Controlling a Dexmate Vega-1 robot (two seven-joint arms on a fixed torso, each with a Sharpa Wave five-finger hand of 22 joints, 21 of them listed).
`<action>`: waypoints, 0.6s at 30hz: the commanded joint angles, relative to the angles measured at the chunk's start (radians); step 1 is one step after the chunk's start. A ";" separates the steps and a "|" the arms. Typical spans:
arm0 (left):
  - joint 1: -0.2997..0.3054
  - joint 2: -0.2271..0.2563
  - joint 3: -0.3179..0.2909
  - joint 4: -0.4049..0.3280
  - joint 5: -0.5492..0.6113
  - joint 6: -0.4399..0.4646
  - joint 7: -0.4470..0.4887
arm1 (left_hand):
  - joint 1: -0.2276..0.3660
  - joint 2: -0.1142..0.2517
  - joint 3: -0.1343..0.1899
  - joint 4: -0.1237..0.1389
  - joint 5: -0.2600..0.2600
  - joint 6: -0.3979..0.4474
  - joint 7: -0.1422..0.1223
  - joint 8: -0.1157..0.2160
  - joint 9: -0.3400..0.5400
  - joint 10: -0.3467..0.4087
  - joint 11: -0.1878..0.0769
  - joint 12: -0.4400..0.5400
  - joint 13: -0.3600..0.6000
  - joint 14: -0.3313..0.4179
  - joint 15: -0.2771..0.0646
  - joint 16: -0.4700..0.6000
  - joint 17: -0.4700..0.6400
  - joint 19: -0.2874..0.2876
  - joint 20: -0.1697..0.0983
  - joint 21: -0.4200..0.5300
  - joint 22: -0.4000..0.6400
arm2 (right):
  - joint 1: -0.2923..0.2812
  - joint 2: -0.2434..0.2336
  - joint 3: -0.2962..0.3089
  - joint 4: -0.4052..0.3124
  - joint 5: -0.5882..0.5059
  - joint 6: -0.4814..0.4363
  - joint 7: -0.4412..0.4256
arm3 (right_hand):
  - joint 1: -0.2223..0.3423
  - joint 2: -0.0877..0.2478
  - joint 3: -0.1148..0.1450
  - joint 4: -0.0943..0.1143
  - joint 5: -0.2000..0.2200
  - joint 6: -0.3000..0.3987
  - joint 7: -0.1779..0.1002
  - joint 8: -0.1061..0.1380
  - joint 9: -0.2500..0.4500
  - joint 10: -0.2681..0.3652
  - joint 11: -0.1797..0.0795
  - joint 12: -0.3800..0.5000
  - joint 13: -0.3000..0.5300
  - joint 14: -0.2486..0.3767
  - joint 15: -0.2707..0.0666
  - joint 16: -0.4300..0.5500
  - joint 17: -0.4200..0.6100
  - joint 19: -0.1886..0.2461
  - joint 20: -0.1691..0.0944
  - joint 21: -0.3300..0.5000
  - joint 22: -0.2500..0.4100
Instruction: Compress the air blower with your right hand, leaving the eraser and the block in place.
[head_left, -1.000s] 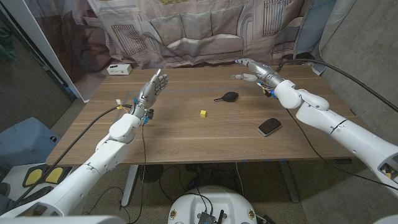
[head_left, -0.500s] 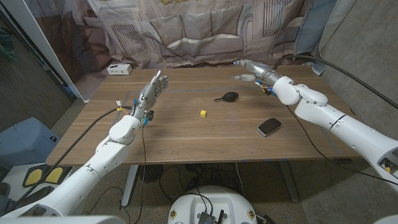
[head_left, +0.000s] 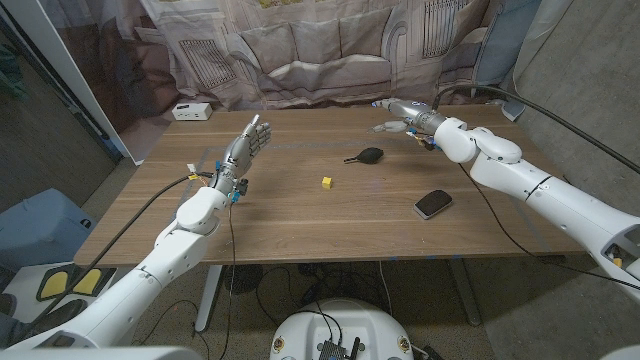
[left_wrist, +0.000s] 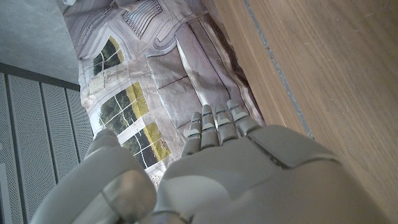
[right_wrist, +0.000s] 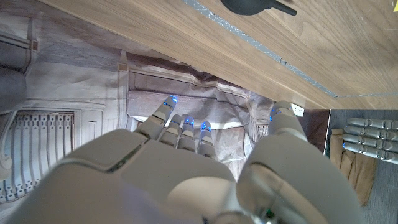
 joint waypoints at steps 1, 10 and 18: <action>0.012 0.003 -0.004 -0.014 0.003 -0.002 0.008 | 0.006 0.006 0.003 -0.006 -0.001 0.006 0.000 0.004 0.003 0.007 0.001 -0.001 0.002 0.008 -0.004 -0.001 0.001 0.010 0.000 -0.006 0.004 | 0.046 0.008 -0.036 0.001 -0.038 -0.026 0.098 | 0.009 -0.005 0.004 -0.001 0.000 -0.001 0.005 -0.002 0.002 -0.009 0.003 -0.003 0.003 0.006 0.001 -0.002 0.004 0.008 -0.001 0.005 0.003; 0.013 0.004 -0.003 -0.014 0.001 0.002 0.005 | 0.006 0.007 0.003 -0.007 -0.001 0.011 -0.001 0.006 0.003 0.008 0.002 -0.002 0.002 0.007 -0.003 -0.001 0.001 0.010 0.002 -0.007 0.004 | 0.081 0.024 -0.062 0.015 -0.047 -0.043 0.172 | 0.013 -0.006 0.004 -0.001 -0.001 -0.017 0.006 -0.004 0.003 -0.032 0.013 -0.010 0.004 -0.008 0.005 -0.008 0.005 0.009 -0.002 0.002 0.003; 0.011 0.001 -0.001 -0.009 0.002 0.000 0.004 | 0.005 0.008 0.003 -0.009 -0.001 0.014 0.000 0.006 0.003 0.011 -0.001 -0.002 0.002 0.009 -0.005 -0.001 0.001 0.011 0.001 -0.007 0.004 | 0.095 0.029 -0.077 0.020 -0.072 -0.049 0.182 | 0.024 -0.010 0.007 -0.005 0.000 -0.072 0.008 -0.015 0.003 -0.045 0.012 -0.011 0.005 -0.007 0.004 -0.009 0.005 0.012 -0.001 -0.001 0.003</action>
